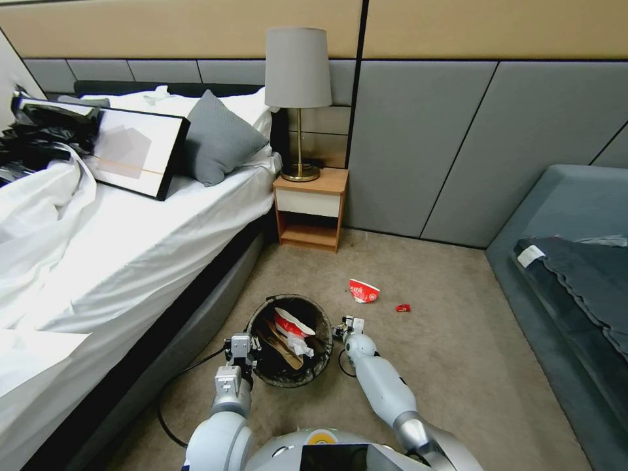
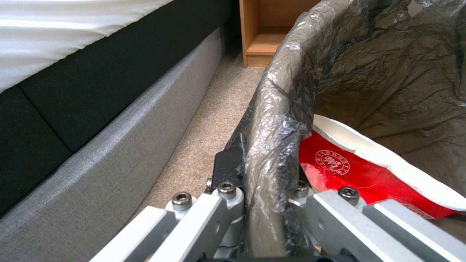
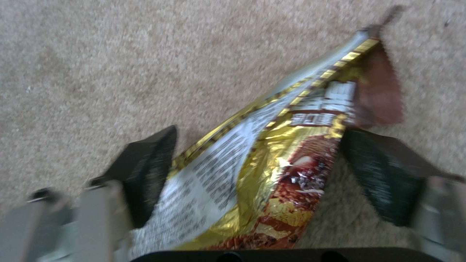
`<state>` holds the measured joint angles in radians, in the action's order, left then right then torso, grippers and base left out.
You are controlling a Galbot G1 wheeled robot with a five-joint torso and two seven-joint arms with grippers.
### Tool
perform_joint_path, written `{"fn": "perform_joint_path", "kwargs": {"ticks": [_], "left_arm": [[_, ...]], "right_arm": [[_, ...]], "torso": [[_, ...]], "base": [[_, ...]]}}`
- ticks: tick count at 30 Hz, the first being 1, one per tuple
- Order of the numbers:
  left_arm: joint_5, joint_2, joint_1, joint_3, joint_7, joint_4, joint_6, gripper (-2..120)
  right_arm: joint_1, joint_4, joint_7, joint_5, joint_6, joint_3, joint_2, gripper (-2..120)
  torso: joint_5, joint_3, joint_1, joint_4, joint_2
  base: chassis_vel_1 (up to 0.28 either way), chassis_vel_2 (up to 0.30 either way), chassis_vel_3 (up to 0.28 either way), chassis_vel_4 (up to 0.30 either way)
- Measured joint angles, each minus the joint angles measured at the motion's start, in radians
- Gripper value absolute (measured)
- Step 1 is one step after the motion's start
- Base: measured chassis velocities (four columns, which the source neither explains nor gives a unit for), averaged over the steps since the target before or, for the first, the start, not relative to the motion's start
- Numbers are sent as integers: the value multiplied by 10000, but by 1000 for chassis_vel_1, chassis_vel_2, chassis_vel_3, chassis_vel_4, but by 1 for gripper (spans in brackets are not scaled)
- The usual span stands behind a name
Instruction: Pick up the trash bin, then pick up the garbage from the floor and place it into the trash bin.
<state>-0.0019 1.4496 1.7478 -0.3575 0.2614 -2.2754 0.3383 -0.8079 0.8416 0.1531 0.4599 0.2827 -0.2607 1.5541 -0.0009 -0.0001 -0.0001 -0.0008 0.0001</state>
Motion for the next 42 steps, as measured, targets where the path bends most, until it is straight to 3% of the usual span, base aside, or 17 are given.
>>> {"fn": "perform_joint_path", "kwargs": {"ticks": [3,5,7,13,15,17,19,35,42], "left_arm": [[9,9,6,5,-1,-2,-4,2],[12,17,5,14,-1,-2,-5,2],[19,34,-19,52,-6,5,-4,2],[22,27,-38,51,-6,27,-5,2],[21,19,-48,51,-7,43,-6,2],[20,17,-53,52,-7,48,-6,2],[15,13,-75,70,-8,74,-6,2],[-30,-35,-141,123,-16,114,-6,2],[-202,-87,-211,146,-14,66,45,2]], "right_arm": [[-37,31,-41,-80,-26,-3,-34,57],[-49,50,-41,-90,-26,-4,-39,55],[-69,79,-42,-126,-33,-5,-40,43],[-99,81,-97,-256,-113,-9,-42,25],[-141,62,-137,-376,-194,-20,-51,14],[-153,62,-151,-398,-205,-24,-54,13],[-191,59,-182,-476,-263,-33,-72,1],[-642,965,-134,-584,-659,-41,-531,0],[-1501,3284,-231,-1132,-1506,-151,-1111,0]], "torso": [[2,0,0,2,0],[1,0,0,2,0],[4,0,0,7,0],[12,1,0,14,-1],[14,1,0,13,-1],[14,1,0,12,0],[13,1,0,12,0],[12,3,2,7,-1],[11,2,1,8,-1]], "base": [[0,0,0,0],[0,0,0,0],[0,0,0,0],[0,0,0,0],[0,0,0,0],[0,0,0,0],[0,0,0,0],[0,0,0,0],[0,0,0,0]]}}
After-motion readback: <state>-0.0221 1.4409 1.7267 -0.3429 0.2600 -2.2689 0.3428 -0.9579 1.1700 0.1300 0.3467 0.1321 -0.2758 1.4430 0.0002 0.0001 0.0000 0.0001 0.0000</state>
